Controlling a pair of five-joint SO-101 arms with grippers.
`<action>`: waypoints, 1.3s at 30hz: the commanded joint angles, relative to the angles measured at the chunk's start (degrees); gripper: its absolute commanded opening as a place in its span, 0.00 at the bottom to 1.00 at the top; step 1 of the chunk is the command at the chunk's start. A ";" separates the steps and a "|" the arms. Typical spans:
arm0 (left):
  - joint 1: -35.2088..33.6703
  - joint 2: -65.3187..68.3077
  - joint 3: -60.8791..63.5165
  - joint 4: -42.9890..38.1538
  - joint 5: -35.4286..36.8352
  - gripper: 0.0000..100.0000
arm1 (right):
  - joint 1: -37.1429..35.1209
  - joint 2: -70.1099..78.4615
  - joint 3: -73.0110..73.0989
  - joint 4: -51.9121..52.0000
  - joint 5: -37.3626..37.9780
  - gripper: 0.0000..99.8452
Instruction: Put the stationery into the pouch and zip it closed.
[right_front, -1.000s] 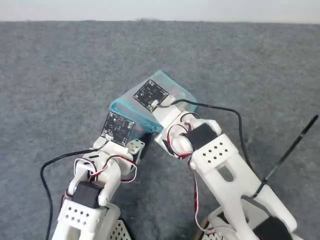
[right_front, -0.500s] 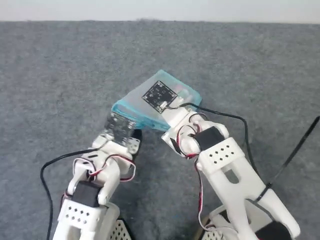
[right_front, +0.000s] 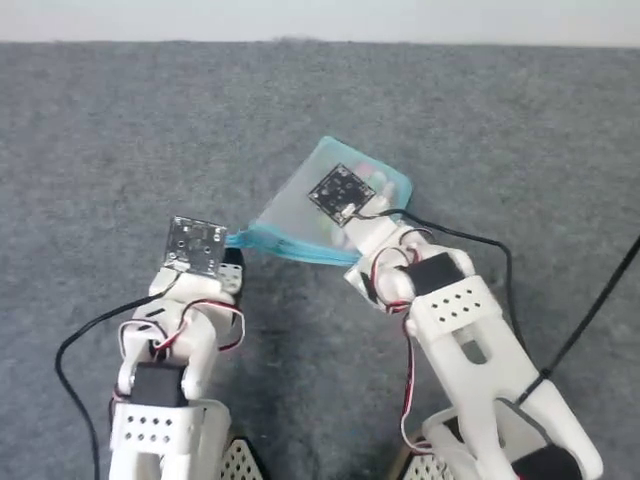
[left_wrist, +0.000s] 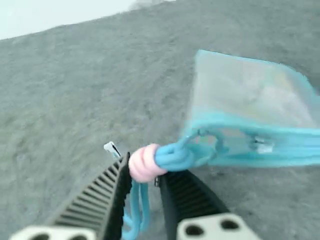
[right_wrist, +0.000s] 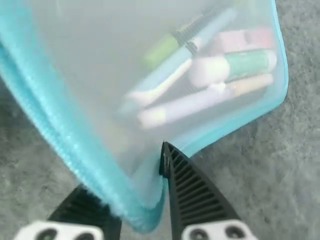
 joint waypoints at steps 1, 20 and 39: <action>-4.40 -1.05 -1.45 -3.78 -0.53 0.01 | 7.60 -0.13 2.64 0.31 3.08 0.01; -2.46 -1.05 0.66 -3.87 -2.11 0.02 | 18.68 -0.57 6.86 1.36 8.44 0.01; 2.90 -1.05 2.59 -3.43 -2.20 0.21 | 15.52 -1.01 0.09 9.54 1.41 0.27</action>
